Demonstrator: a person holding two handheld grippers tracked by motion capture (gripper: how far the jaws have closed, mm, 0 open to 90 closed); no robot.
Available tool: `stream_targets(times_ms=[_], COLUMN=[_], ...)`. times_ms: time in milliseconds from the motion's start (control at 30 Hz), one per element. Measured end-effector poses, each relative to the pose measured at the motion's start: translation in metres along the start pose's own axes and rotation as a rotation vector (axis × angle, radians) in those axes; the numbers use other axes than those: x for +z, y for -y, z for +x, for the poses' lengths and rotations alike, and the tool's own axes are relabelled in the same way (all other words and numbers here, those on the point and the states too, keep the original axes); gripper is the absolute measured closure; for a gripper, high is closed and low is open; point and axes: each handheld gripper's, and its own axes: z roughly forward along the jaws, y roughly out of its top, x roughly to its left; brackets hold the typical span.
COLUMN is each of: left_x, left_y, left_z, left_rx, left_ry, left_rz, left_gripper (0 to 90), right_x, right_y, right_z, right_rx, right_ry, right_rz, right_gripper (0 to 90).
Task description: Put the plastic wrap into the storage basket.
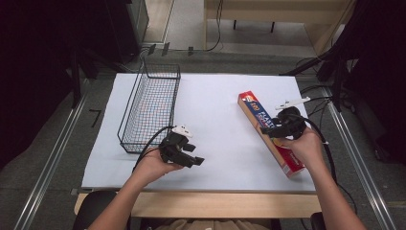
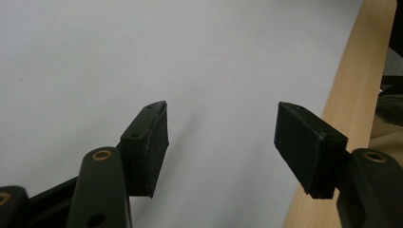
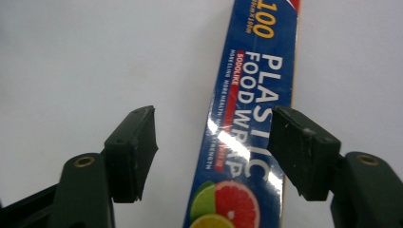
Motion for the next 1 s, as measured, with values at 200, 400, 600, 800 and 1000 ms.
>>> stream_targets(times_ms=[200,400,600,800,1000], left_x=[0.002,0.000,0.002,0.003,0.004], left_y=[0.001,0.001,0.000,-0.001,-0.003], left_z=[-0.001,-0.002,-0.002,-0.002,-0.003], left_rx=[0.010,0.015,0.014,0.023,0.031], left_ry=[-0.004,-0.003,-0.001,-0.001,-0.002], left_rz=[0.011,0.005,0.008,0.012,0.011], left_gripper=[36.7,36.7,36.7,36.6,36.6], right_x=[0.014,0.031,0.033,0.029,0.033], right_y=[-0.001,0.016,0.026,0.035,0.035], right_z=[-0.013,-0.012,-0.011,-0.004,-0.006], right_rx=[0.060,0.069,0.061,0.046,0.082], right_ry=[0.037,0.049,0.058,0.092,0.077], right_rz=[0.035,0.084,0.120,0.155,0.191], right_gripper=[27.4,28.4,30.9,32.1,33.7])
